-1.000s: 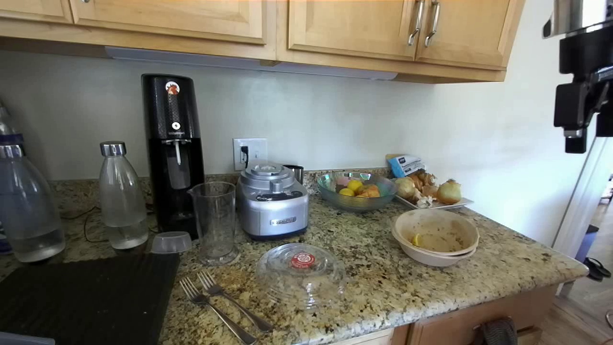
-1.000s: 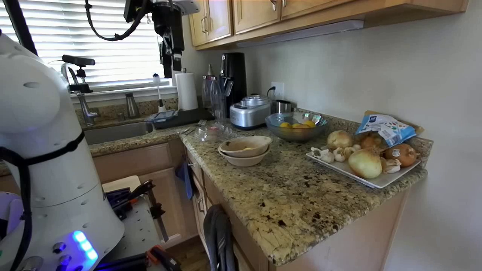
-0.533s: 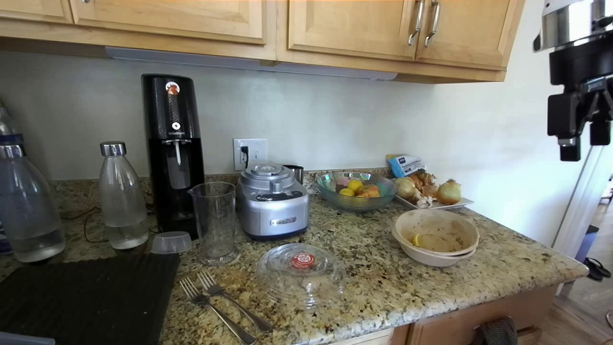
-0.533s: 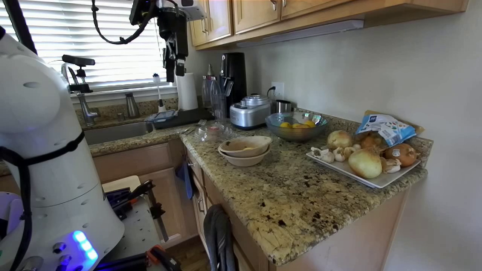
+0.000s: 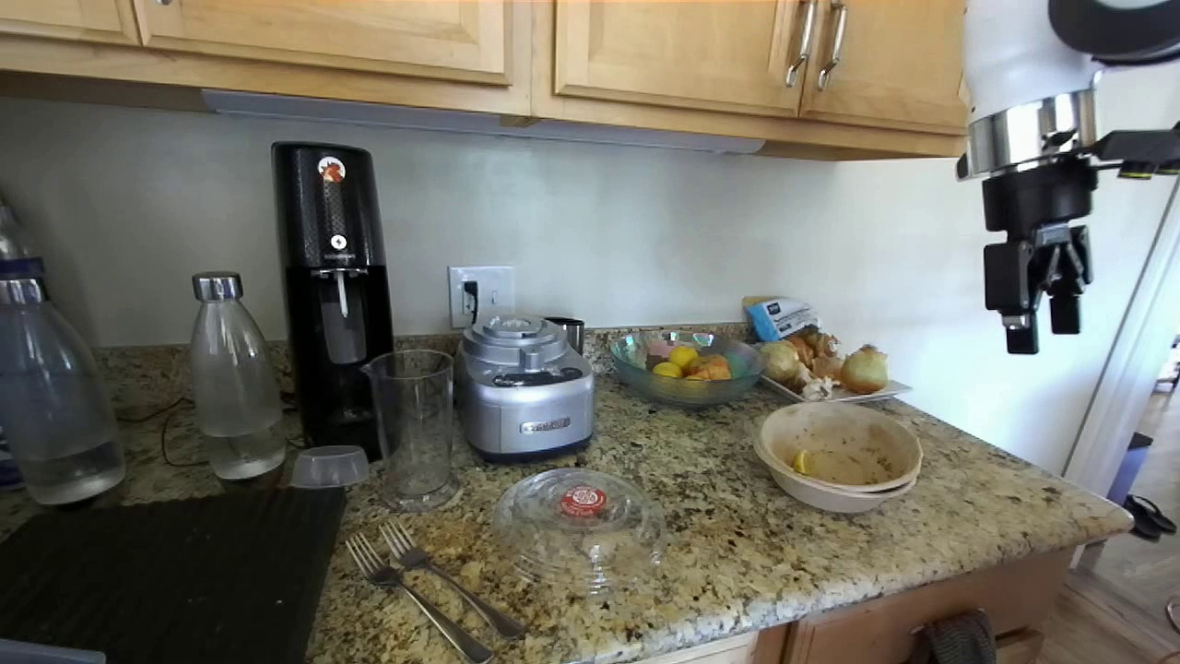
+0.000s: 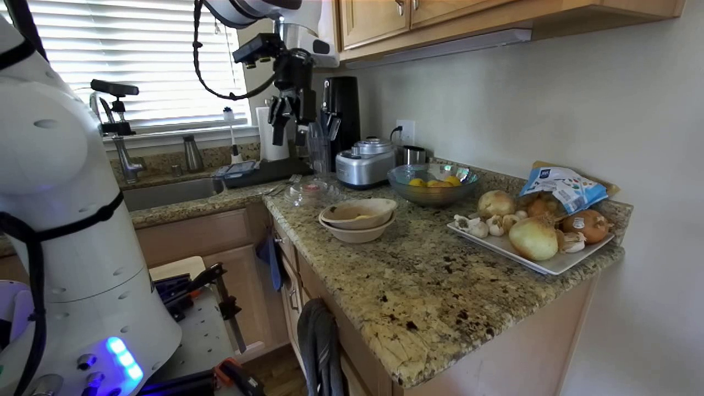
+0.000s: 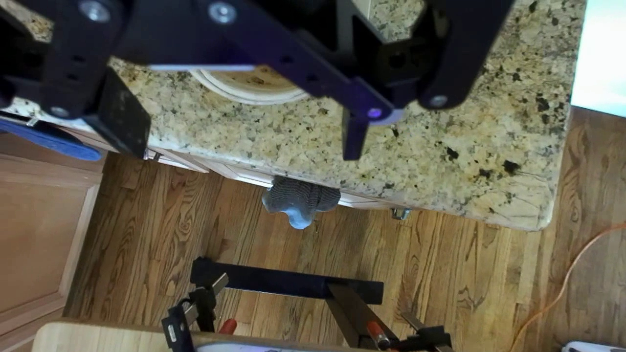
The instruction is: Unstack the bowls on the counter
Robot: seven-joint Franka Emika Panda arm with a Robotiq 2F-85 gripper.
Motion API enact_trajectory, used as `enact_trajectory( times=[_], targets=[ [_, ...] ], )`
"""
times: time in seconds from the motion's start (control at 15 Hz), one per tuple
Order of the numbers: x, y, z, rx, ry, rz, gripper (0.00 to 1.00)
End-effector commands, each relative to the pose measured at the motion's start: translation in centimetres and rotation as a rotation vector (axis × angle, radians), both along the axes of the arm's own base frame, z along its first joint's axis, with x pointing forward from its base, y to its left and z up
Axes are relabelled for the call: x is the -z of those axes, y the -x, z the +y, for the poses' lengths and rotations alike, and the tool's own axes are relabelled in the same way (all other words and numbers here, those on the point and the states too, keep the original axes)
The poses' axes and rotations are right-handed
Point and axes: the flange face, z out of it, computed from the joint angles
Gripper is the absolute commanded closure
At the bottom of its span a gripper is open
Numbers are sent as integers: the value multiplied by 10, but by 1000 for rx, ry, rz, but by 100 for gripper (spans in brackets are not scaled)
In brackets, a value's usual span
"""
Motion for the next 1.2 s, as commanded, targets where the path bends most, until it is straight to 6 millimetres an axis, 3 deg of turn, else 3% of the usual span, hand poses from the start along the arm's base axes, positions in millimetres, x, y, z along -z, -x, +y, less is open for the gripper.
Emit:
enact_trajectory(
  times=[0.0,0.33,0.47,0.53,1.13],
  targets=[
    [20,-31,-24,-47,-41,5,0],
    [27,-58,-42,-64,-31,4,0],
    [16,-58,-36,-52,-23,-7,0],
    [27,-56,-37,-47,-38,10,0],
    [23,-64,-39,-46,-38,-16,0]
  ],
)
